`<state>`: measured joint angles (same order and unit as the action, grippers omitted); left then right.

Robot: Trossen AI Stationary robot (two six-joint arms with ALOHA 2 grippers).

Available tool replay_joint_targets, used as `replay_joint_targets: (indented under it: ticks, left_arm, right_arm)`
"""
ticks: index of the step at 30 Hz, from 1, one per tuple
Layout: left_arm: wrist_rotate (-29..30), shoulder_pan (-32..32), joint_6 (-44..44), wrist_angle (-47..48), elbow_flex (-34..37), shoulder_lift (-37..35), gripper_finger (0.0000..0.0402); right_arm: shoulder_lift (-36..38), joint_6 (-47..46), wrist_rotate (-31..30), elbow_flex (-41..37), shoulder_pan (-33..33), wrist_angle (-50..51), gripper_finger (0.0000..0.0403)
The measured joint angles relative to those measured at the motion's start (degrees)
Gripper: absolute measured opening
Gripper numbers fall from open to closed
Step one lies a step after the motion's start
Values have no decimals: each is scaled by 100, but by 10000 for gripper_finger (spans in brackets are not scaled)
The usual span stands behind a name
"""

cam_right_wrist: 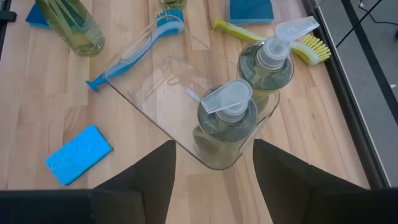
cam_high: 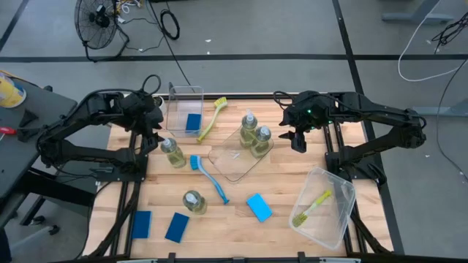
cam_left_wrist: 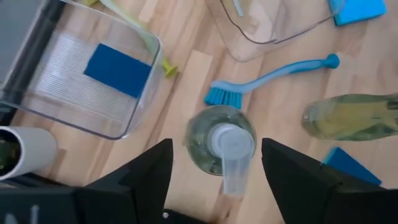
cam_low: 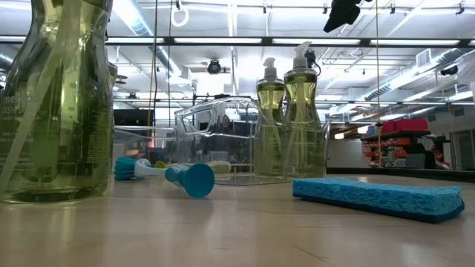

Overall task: Pick & Place Kitchen Sink Supplies
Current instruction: Put the dishwashing liquid bottle into the bottom transparent bin

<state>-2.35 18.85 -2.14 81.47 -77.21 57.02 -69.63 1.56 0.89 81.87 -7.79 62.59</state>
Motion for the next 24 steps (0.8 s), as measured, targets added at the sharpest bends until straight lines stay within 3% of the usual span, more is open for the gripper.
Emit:
replay_joint_targets:
  ticks: [15,24]
  left_arm:
    - [-280,-8,3,61,-2,41,272]
    - [-247,-13,0,76,-2,331,306]
  right_arm:
    - [-1,2,-4,0,0,-2,214]
    - [-2,7,-22,0,0,-5,214]
